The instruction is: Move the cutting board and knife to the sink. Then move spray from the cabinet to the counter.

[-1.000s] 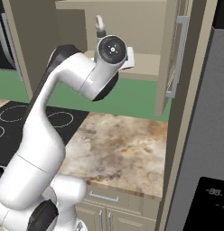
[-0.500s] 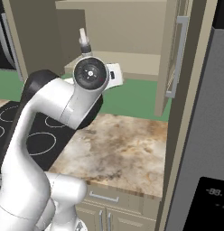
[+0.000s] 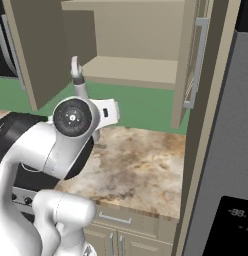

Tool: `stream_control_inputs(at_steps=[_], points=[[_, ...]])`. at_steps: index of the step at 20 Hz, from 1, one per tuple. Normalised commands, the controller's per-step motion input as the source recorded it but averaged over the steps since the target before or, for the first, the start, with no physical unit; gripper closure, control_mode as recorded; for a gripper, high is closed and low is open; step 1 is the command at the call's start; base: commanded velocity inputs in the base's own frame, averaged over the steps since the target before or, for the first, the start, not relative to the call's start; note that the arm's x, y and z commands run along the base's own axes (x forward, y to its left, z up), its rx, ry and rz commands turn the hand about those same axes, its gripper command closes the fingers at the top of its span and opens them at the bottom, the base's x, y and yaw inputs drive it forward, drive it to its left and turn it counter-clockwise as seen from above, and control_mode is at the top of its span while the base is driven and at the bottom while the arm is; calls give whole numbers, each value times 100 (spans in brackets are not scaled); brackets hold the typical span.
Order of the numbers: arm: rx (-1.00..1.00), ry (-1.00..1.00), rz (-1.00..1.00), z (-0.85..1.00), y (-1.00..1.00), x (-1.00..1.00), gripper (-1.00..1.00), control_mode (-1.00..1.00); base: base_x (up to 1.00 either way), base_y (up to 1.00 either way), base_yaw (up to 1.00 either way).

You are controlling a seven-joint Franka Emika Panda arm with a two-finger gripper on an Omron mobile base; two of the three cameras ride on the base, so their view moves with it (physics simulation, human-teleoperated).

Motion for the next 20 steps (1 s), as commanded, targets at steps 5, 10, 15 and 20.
stream_control_inputs(at_steps=[5, 10, 15, 20], points=[[0, 18, -3, -68, 24, -7, 100, -100, 0, 0, 0], [0, 16, 0, -72, 10, 11, 100, -100, 0, 0, 0], [4, 13, 0, -70, 14, 18, 100, -100, 0, 0, 0], [2, -17, 0, -55, 8, 22, 100, -100, 0, 0, 0]])
